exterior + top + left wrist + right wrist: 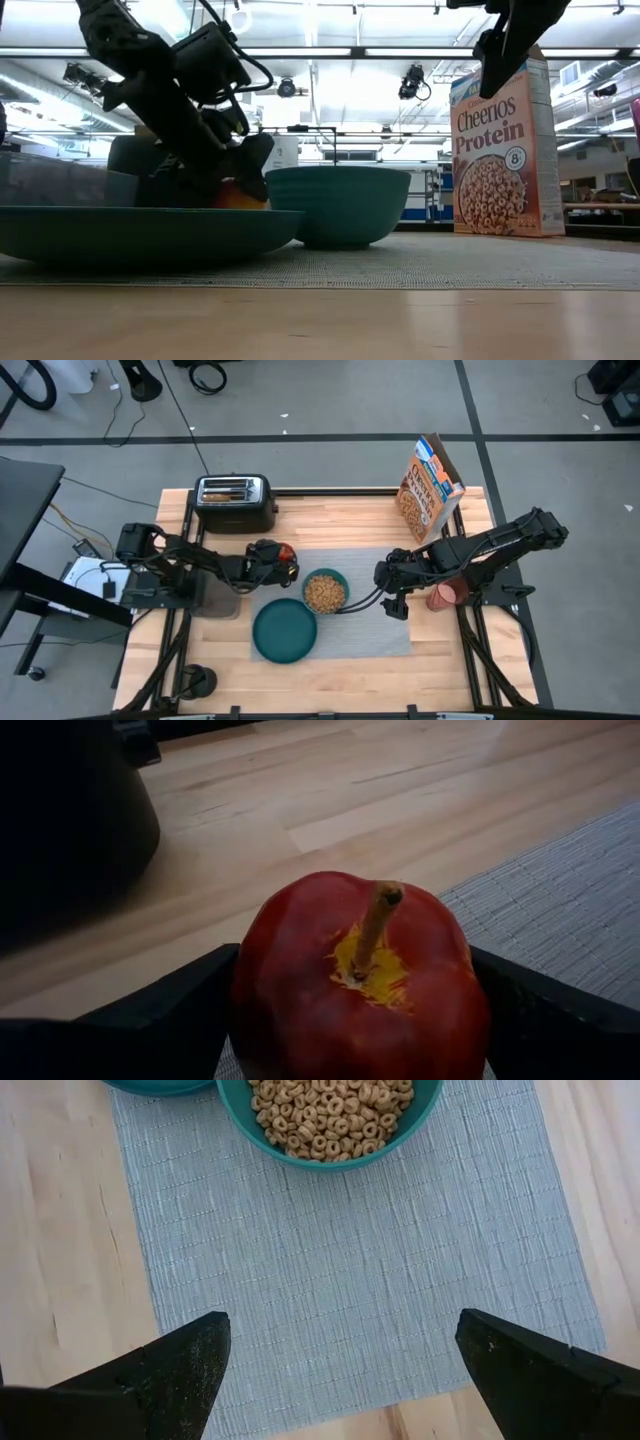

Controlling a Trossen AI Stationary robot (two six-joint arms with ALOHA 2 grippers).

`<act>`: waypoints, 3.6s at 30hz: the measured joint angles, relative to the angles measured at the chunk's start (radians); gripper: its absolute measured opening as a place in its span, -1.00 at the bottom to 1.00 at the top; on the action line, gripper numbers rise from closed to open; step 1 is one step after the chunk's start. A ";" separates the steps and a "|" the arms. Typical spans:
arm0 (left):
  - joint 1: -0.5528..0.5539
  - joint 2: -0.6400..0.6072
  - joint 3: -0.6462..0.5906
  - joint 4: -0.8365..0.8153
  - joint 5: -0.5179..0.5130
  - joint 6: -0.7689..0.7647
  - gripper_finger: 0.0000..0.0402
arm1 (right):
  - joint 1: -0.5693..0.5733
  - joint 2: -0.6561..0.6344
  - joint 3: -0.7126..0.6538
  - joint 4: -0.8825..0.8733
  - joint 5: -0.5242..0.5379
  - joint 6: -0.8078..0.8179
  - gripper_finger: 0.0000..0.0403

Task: Arrange a breakfast setting
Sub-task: Put the red apple on the mat, then put the toasted bread on top of the blue plate

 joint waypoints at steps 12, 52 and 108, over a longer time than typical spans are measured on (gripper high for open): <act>0.000 -0.038 -0.002 -0.049 0.048 0.042 0.75 | 0.000 0.000 0.000 -0.002 -0.008 0.000 0.93; 0.045 -0.067 -0.005 -0.097 0.195 0.052 0.94 | 0.000 0.000 0.000 -0.006 -0.025 0.007 0.93; 0.525 -0.617 0.530 -0.994 0.658 0.655 0.94 | 0.000 0.000 0.000 0.009 -0.024 -0.021 0.93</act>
